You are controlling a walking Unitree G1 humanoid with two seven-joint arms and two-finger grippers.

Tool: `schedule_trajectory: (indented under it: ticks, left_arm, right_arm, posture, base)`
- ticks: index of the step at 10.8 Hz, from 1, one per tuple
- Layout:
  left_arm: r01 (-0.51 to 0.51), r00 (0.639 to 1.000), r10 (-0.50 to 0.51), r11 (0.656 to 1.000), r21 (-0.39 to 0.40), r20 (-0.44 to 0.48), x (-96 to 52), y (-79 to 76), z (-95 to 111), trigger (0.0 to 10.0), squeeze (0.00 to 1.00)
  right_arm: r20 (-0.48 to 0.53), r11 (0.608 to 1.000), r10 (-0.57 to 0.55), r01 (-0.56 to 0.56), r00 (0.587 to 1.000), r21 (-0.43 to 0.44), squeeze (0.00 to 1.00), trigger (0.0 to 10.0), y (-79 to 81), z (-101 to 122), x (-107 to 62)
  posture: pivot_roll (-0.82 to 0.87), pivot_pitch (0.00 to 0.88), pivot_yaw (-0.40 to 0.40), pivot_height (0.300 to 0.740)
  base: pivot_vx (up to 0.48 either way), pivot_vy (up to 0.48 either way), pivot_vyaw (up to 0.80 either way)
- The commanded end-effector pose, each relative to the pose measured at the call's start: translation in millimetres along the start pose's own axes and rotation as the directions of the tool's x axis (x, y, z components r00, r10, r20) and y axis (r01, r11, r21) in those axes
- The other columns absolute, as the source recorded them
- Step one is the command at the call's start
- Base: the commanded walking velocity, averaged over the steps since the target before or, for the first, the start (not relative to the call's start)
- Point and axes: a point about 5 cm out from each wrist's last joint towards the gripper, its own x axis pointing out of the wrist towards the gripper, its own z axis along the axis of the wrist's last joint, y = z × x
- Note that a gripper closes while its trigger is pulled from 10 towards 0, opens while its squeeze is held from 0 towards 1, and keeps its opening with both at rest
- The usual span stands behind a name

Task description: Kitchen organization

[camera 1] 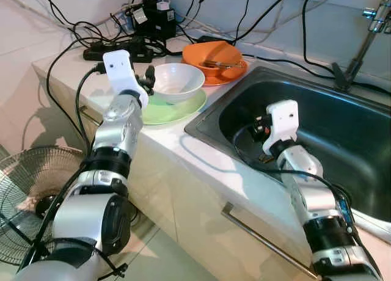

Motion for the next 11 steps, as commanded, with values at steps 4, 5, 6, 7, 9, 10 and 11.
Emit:
schedule_trajectory:
  ticks: [4, 5, 6, 7, 9, 10, 11]
  left_arm:
    - [-0.034, 0.997, 0.027, 0.995, -0.097, -0.073, 4.1, -8.0, -5, 10.0, 0.00]
    - [-0.036, 0.996, 0.028, 0.995, -0.092, -0.089, 4.2, -9.2, -8, 10.0, 0.00]
    - [-0.040, 0.994, 0.031, 0.995, -0.091, -0.101, 4.3, -9.3, -10, 10.0, 0.00]
    - [-0.045, 0.993, 0.034, 0.995, -0.091, -0.112, 3.9, -8.6, -12, 10.0, 0.00]
    - [-0.051, 0.991, 0.039, 0.995, -0.088, -0.131, 3.8, -8.5, -13, 10.0, 0.00]
    - [-0.057, 0.990, 0.046, 0.995, -0.082, -0.135, 4.0, -7.4, -13, 10.0, 0.00]
    - [-0.054, 0.989, 0.044, 0.996, -0.069, -0.142, 4.2, -7.3, -12, 10.0, 0.00]
  right_arm:
    - [-0.007, 0.999, 0.036, -0.036, 0.999, 0.002, 0.00, 10.0, 4.2, 2, -8.4]
    - [-0.016, 0.999, 0.041, -0.041, 0.999, 0.009, 0.00, 10.0, 7.2, 0, -11.2]
    - [-0.021, 0.999, 0.045, -0.045, 0.999, 0.015, 0.00, 10.0, 10.5, -1, -14.2]
    - [-0.023, 0.999, 0.047, -0.047, 0.999, 0.024, 0.00, 10.0, 14.9, -1, -18.4]
    - [-0.028, 0.998, 0.034, -0.032, 0.999, 0.054, 0.00, 10.0, 18.3, 1, -21.1]
    - [-0.026, 0.998, 0.029, -0.028, 0.999, 0.062, 0.00, 10.0, 21.0, 2, -21.7]
    - [-0.025, 0.997, 0.028, -0.027, 0.999, 0.068, 0.00, 10.0, 23.3, 3, -22.1]
  posture:
    - [0.10, 0.047, 0.010, 0.740]
    - [0.10, 0.063, 0.015, 0.740]
    - [0.11, 0.077, 0.020, 0.740]
    - [0.11, 0.101, 0.037, 0.740]
    - [0.12, 0.131, 0.068, 0.740]
    - [0.12, 0.135, 0.080, 0.740]
    - [0.13, 0.138, 0.087, 0.740]
  base:
    - [0.000, 0.000, 0.00]
    - [0.000, 0.000, 0.00]
    - [0.000, 0.000, 0.00]
    - [0.000, 0.000, 0.00]
    - [0.000, 0.000, 0.00]
    - [0.000, 0.000, 0.00]
    - [0.000, 0.000, 0.00]
